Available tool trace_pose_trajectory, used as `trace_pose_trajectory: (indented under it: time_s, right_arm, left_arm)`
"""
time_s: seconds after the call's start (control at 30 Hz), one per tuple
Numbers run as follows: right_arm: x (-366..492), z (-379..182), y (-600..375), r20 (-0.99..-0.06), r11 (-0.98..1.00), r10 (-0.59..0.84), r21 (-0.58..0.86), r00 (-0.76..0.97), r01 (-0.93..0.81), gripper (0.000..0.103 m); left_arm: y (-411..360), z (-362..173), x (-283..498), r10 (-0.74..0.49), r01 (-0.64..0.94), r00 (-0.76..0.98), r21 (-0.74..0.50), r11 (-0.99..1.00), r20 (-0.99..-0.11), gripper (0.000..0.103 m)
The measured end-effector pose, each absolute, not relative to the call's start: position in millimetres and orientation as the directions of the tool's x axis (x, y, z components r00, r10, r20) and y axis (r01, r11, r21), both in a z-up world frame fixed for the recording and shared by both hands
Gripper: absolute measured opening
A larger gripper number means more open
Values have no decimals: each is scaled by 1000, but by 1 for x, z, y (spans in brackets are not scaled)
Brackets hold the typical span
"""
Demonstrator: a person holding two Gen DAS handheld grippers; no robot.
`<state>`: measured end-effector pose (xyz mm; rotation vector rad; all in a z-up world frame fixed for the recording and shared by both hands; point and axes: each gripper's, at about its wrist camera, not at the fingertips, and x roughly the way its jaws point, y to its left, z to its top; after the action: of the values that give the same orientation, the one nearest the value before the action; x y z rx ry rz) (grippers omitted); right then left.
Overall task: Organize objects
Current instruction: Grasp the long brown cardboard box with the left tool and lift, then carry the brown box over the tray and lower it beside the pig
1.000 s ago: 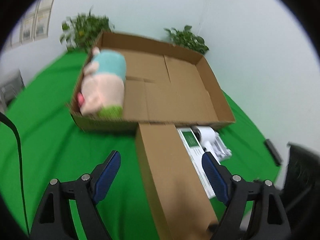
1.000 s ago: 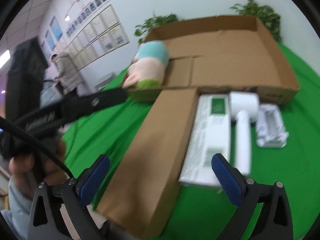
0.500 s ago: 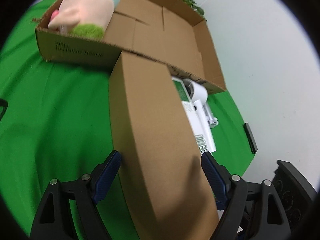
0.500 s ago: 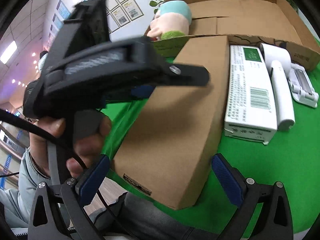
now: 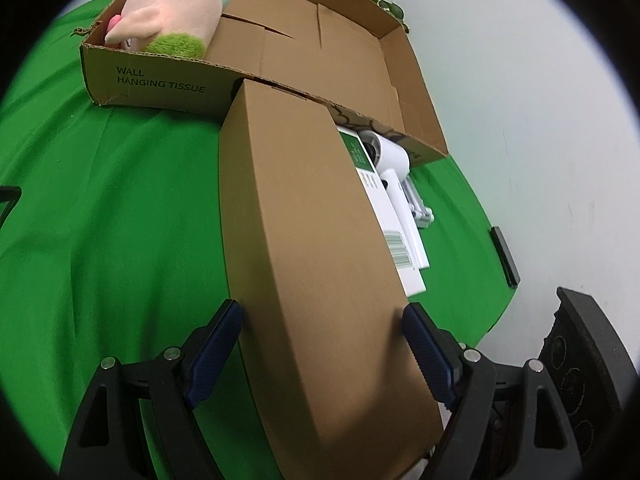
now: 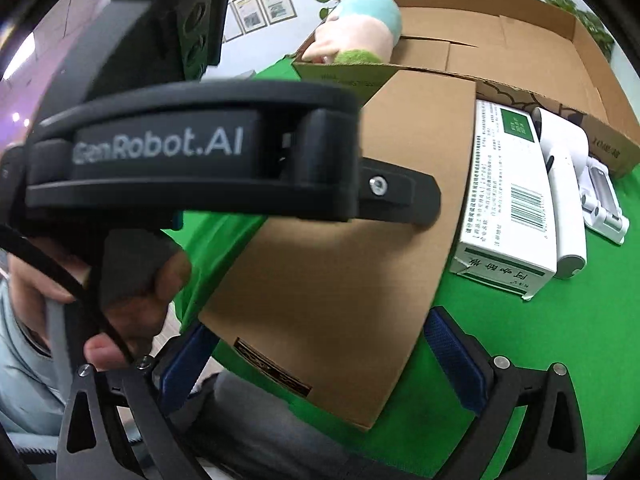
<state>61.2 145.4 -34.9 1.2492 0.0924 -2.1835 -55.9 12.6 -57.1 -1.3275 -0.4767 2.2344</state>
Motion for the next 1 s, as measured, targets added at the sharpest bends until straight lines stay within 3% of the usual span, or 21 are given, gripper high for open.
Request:
trace_pose_trajectory:
  time_s: [0.43, 1.0]
  right_arm:
    - [70, -20, 131, -765, -829, -453, 172, -459, 531, 98]
    - [42, 64, 141, -591, -849, -435, 19, -680, 527, 97]
  left_arm:
    - [2, -32, -27, 556, -253, -475, -500, -828, -682, 69]
    - [4, 65, -47, 561, -396, -612, -398, -828, -557, 70]
